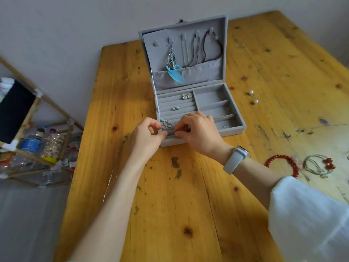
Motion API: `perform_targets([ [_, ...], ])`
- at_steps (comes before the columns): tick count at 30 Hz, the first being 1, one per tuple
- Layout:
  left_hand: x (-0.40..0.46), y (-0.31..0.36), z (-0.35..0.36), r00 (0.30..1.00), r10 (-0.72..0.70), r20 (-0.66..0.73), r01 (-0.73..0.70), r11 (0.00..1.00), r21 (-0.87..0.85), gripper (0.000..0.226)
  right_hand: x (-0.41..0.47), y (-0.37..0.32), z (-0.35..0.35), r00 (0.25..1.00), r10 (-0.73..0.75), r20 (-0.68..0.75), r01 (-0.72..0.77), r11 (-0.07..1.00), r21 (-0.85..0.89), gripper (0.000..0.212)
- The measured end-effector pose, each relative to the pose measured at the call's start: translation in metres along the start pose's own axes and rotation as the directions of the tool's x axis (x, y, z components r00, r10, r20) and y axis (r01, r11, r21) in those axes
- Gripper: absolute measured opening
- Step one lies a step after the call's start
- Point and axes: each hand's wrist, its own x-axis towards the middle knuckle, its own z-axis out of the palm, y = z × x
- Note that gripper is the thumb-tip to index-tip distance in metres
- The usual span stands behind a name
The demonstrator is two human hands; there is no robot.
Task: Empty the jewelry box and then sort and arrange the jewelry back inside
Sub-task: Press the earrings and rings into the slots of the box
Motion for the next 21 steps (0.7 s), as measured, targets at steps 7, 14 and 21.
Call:
perform_targets([
  [7,-0.021,-0.024,0.004,0.957,0.201,-0.21,-0.187,0.979,0.085,0.019,0.01,-0.008,0.0,0.998,-0.006,0.063,0.011,0.996,-0.084,0.013],
  [14,-0.028,-0.033,0.009,0.9,0.348,-0.261,-0.289,0.927,0.237,0.04,0.021,-0.017,-0.001,0.983,-0.081,0.165,0.119,0.966,-0.231,0.012],
  [21,-0.029,-0.034,0.01,0.903,0.342,-0.261,-0.284,0.929,0.236,0.038,0.012,-0.012,-0.006,0.963,-0.159,0.217,0.215,0.94,-0.263,0.026],
])
